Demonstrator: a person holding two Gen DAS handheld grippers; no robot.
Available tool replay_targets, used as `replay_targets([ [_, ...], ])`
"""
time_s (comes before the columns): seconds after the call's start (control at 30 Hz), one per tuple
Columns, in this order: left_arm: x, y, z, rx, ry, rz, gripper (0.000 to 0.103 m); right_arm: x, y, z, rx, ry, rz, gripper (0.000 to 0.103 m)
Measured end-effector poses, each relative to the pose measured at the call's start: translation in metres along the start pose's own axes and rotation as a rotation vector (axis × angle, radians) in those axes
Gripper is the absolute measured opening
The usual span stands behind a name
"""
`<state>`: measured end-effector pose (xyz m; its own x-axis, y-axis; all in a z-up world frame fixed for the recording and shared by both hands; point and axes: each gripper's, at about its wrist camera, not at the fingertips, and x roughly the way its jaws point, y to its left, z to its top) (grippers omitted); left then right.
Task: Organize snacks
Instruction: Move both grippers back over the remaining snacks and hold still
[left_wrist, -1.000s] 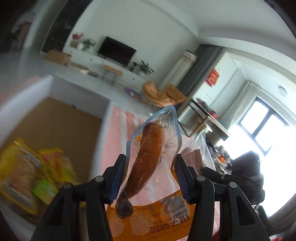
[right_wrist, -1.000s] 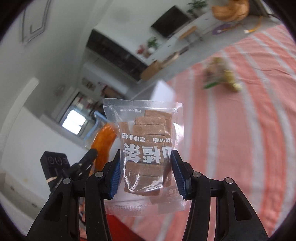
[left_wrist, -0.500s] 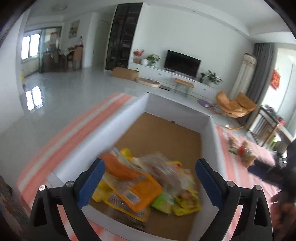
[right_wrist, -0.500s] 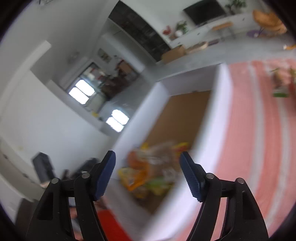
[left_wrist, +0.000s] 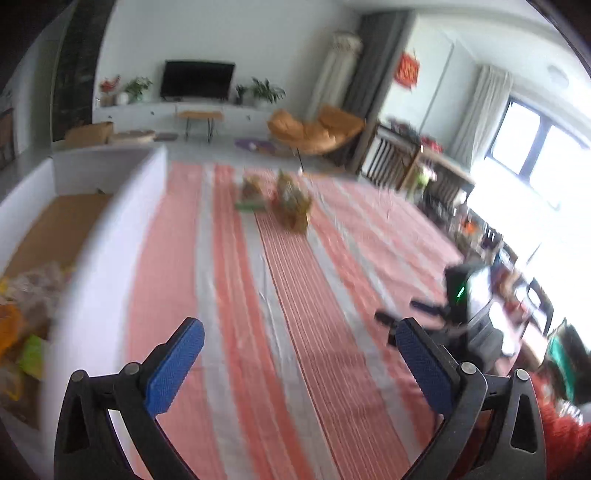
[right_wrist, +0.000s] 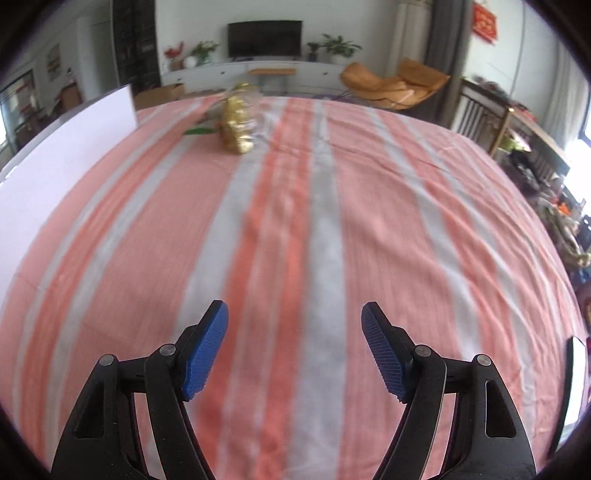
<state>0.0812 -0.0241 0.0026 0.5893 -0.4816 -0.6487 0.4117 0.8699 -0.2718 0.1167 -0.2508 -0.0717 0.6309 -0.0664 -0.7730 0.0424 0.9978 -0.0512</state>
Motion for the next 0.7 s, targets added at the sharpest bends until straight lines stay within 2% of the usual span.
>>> replay_targets([
  [0.07,0.037,-0.004,-0.006,0.025,0.072,0.04,0.103,0.002,-0.003,0.002,0.008,0.003,-0.007,0.078],
  [0.17,0.078,0.001,-0.01,0.051,0.131,0.117,0.103,0.0,-0.001,-0.002,0.018,0.017,0.004,0.078],
  [0.27,0.106,0.008,-0.007,0.052,0.149,0.175,0.103,-0.011,0.005,-0.007,0.036,0.022,0.004,0.085],
  [0.37,0.133,0.025,-0.003,0.051,0.155,0.238,0.103,0.006,-0.005,0.003,0.057,0.036,0.027,0.09],
  [0.47,0.144,0.037,-0.006,0.019,0.157,0.262,0.102,0.014,-0.009,0.01,0.044,0.043,0.052,0.097],
  [0.57,0.155,0.032,-0.01,0.051,0.176,0.308,0.103,0.017,-0.012,0.014,0.024,0.045,0.071,0.098],
  [0.7,0.151,0.031,-0.008,0.05,0.175,0.302,0.103,0.017,-0.013,0.014,0.022,0.045,0.067,0.098],
])
